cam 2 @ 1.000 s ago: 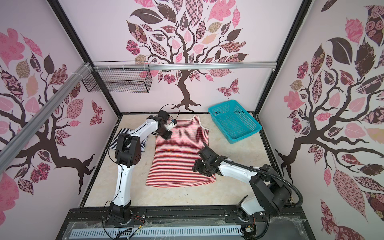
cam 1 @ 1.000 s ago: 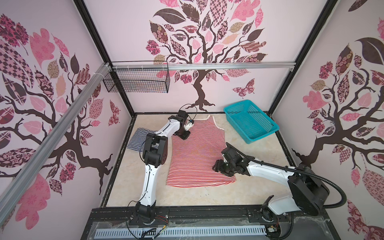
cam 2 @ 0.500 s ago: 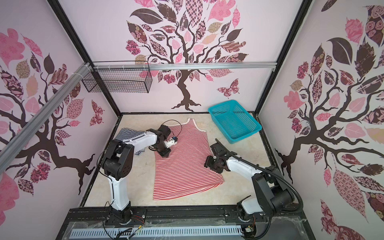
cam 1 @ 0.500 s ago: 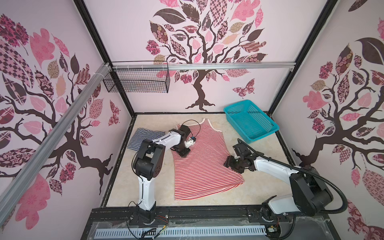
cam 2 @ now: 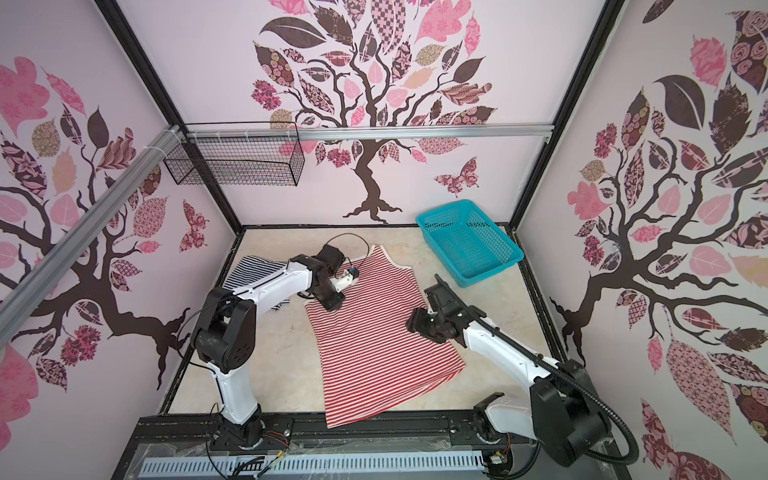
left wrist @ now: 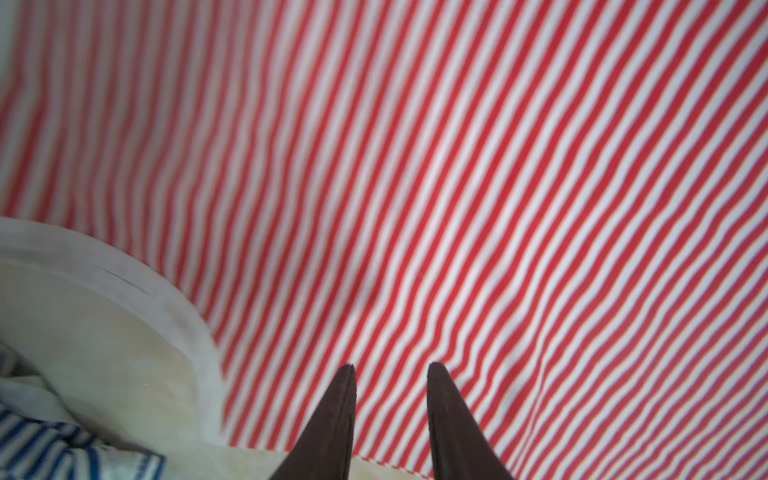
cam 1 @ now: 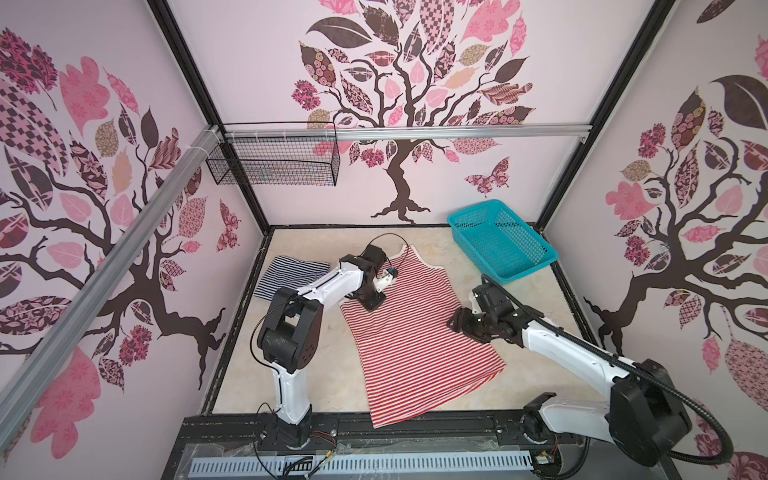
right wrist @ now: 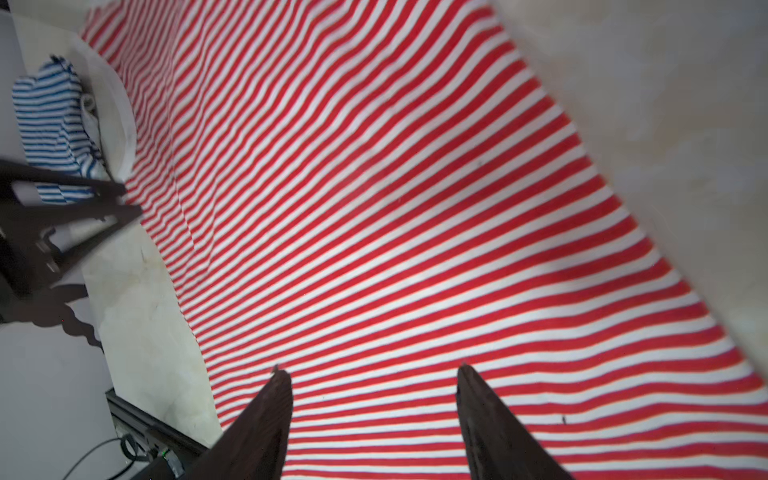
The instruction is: Fold and stack the tank tops
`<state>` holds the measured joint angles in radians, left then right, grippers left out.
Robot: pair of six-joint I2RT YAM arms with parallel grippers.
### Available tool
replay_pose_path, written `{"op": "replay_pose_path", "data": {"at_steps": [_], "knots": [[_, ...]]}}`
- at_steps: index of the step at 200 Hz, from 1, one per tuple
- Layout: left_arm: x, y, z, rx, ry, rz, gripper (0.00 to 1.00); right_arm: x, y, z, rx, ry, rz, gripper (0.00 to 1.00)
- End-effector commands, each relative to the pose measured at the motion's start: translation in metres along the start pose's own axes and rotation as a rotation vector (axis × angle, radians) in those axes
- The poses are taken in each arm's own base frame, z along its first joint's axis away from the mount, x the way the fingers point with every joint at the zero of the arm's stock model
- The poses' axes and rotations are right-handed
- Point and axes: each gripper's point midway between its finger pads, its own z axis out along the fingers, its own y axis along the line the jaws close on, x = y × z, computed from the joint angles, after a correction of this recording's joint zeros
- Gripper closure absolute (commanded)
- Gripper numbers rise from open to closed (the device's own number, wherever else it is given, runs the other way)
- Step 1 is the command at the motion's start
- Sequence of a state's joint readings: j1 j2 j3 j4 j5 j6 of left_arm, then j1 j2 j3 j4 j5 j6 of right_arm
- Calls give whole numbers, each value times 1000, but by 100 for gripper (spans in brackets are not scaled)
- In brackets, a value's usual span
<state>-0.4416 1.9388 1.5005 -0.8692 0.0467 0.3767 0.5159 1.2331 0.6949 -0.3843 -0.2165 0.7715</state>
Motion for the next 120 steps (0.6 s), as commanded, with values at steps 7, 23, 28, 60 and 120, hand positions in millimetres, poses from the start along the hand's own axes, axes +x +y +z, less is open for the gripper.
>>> {"op": "replay_pose_path", "data": {"at_steps": [7,23,28,60,120], "knots": [[-32,29,22,49,-19,-83,67,35,-20,13,44,60,57,35],[-41,38,34,55,-2,-92,68,46,-31,19,49,80,74,35],[-43,40,38,53,0,-91,68,48,-35,20,57,82,77,35],[-42,48,58,28,28,-88,68,52,-55,26,136,82,69,34],[9,35,64,7,105,-96,68,15,-91,37,299,67,102,33]]}}
